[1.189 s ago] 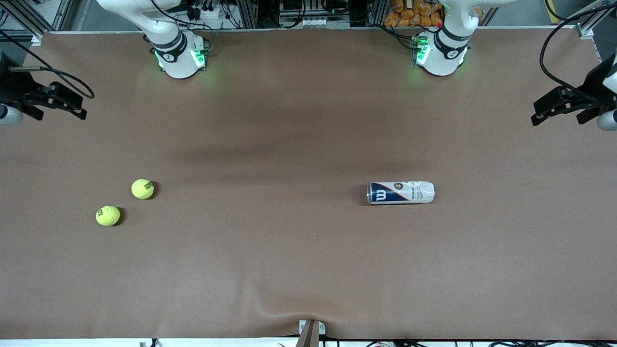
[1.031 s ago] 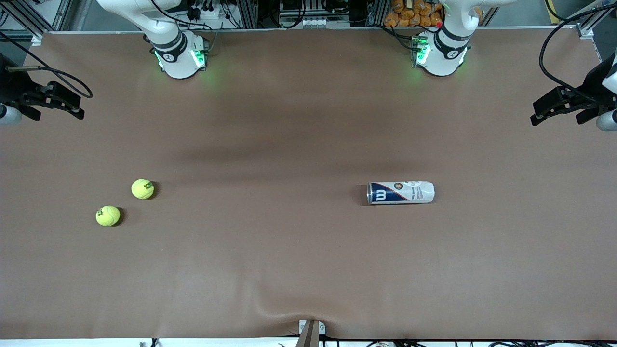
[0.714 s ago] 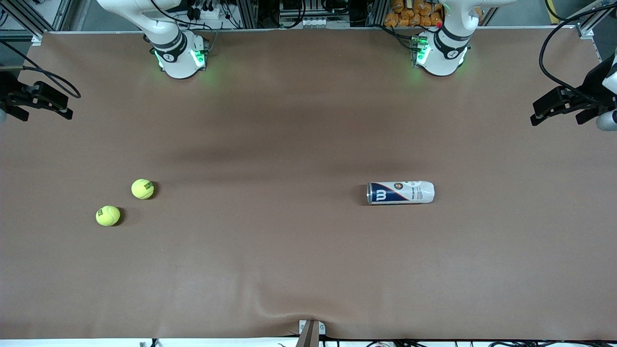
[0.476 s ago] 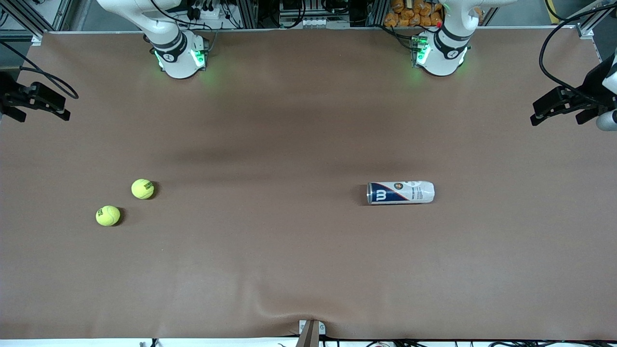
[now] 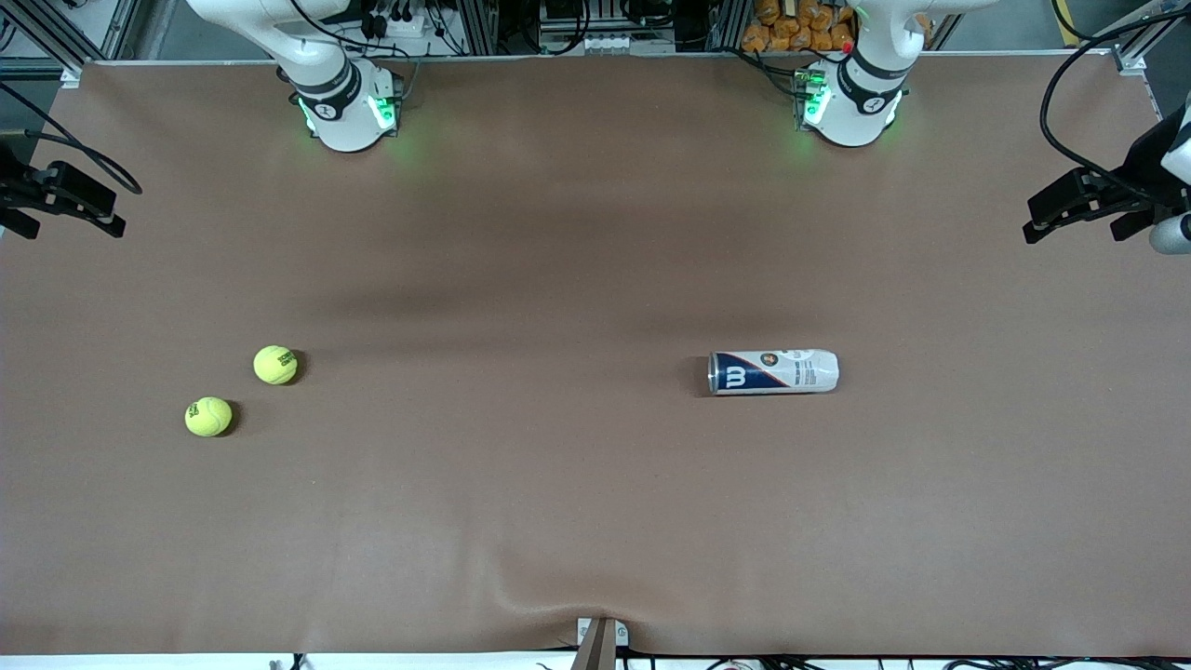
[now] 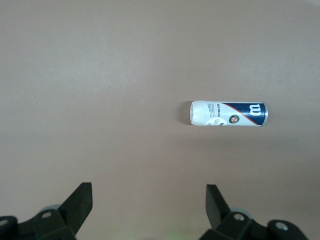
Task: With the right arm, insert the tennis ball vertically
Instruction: 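Move the left gripper toward the white tennis ball can, then grasp the white can with the left gripper while the right gripper reaches out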
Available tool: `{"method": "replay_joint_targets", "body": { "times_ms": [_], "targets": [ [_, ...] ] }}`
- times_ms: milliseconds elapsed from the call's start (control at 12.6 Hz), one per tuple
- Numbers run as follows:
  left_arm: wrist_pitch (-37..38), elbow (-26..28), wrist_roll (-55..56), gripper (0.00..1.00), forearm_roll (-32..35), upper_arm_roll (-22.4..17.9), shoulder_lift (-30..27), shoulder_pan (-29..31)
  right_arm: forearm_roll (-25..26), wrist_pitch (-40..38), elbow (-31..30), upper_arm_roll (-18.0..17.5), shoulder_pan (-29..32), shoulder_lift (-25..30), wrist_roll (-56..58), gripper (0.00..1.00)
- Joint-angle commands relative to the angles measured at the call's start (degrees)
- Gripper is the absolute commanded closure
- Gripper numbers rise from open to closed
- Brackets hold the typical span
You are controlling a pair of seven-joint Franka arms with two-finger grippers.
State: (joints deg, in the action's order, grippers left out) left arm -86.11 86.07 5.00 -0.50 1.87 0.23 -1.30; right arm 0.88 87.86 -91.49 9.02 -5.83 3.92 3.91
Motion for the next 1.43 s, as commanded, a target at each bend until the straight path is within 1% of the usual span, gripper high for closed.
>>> {"method": "replay_joint_targets", "body": {
  "times_ms": [0,317,555,793,1031,1110,1269,1348],
  "targets": [
    [0.0,0.2,-0.1,0.0,-0.5,0.5,0.3,0.0,0.5,0.1,0.3,-0.1,0.4,0.3,0.0,0.0],
    [-0.1,0.2,-0.6,0.0,0.4,0.4,3.4,-4.1,0.3,0.2,0.3,-0.1,0.5,0.3,0.0,0.0],
    [-0.3,0.0,-2.1,0.0,6.5,0.5,8.4,-9.2,0.3,0.2,0.0,-0.1,0.5,0.2,0.0,0.0],
    [-0.5,-1.6,-2.5,0.0,8.5,0.5,13.9,-13.4,0.2,0.2,-0.2,-0.2,0.5,0.1,0.0,0.0],
    [-0.5,-2.1,-3.4,0.0,10.0,0.5,17.3,-17.8,0.1,0.3,-0.7,-0.2,0.4,-0.1,0.0,0.0],
    [-1.0,-3.0,-5.5,0.0,10.3,0.4,19.2,-19.0,-0.1,0.6,-1.1,-0.2,0.4,-0.1,0.0,0.0],
    [-3.6,-3.4,-7.0,0.0,14.5,0.5,21.9,-21.3,-0.1,1.3,-1.8,-0.2,0.5,-0.1,0.0,0.0],
    [-5.6,-3.4,-10.0,0.0,15.2,1.0,22.7,-21.9,-0.1,1.5,-2.2,-0.2,0.5,-0.1,0.0,0.0]
  ]
}}
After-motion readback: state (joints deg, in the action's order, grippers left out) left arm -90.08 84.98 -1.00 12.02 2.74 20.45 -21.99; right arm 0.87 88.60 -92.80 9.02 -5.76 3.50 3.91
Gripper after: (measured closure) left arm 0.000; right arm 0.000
